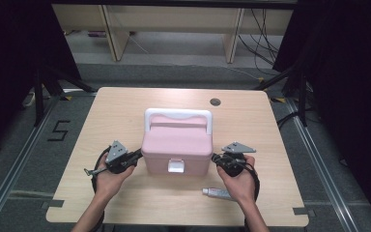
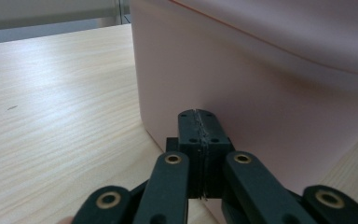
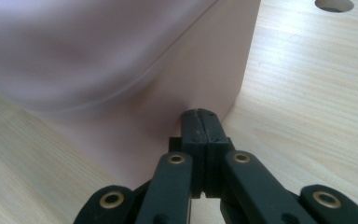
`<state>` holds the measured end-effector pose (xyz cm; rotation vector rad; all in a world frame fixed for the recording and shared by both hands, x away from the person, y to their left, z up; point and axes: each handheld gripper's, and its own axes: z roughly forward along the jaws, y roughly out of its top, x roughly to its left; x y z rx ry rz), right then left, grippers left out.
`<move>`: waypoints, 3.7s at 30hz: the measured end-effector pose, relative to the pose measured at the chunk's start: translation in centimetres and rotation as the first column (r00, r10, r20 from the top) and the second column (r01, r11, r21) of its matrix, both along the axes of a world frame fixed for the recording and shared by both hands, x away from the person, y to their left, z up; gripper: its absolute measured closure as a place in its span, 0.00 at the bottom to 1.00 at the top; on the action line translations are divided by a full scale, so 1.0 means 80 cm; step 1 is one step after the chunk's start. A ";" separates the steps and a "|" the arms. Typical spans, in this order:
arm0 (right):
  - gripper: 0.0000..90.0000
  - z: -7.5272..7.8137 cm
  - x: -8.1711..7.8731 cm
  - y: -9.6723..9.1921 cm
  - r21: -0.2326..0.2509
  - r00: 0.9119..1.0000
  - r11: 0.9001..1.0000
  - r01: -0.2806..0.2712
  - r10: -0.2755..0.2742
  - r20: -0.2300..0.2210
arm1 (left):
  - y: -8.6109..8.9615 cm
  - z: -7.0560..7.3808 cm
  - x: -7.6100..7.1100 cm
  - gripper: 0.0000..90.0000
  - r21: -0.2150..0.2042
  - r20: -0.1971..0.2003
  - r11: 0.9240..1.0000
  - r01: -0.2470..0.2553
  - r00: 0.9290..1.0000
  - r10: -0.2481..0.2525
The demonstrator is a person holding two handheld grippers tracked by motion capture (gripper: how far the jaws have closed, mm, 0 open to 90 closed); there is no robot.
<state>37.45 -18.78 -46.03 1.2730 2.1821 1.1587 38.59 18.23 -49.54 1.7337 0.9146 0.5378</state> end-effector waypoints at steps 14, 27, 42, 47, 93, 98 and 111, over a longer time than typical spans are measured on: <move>0.78 0.014 -0.011 -0.065 -0.187 0.987 0.973 -0.138 0.119 -0.108 | 0.043 0.004 -0.021 0.61 0.044 0.046 0.998 -0.042 0.998 0.040; 0.72 0.005 -0.013 -0.066 -0.251 0.947 0.922 -0.295 0.248 -0.203 | 0.050 0.002 -0.032 0.55 0.046 0.027 0.999 -0.030 0.999 0.028; 0.63 0.004 -0.023 -0.052 -0.306 0.817 0.770 -0.560 0.453 -0.358 | 0.044 0.007 -0.035 0.55 0.040 0.031 0.999 -0.008 1.000 0.007; 0.64 0.004 -0.022 -0.054 -0.315 0.819 0.767 -0.559 0.452 -0.354 | 0.037 0.004 -0.033 0.64 0.014 0.014 1.000 -0.005 1.000 0.005; 1.00 0.017 0.015 -0.068 -0.235 0.969 0.940 -0.245 0.235 -0.072 | -0.057 0.021 0.025 1.00 0.064 0.011 0.990 0.128 0.992 -0.129; 0.97 0.027 0.007 -0.074 -0.237 0.975 0.946 -0.221 0.213 -0.060 | -0.042 0.025 0.022 0.75 0.064 0.027 0.997 0.050 0.998 -0.052; 0.89 0.026 -0.019 -0.105 -0.209 0.988 0.966 -0.154 0.146 -0.053 | -0.006 0.061 0.017 0.58 -0.047 0.058 0.999 -0.022 0.998 0.025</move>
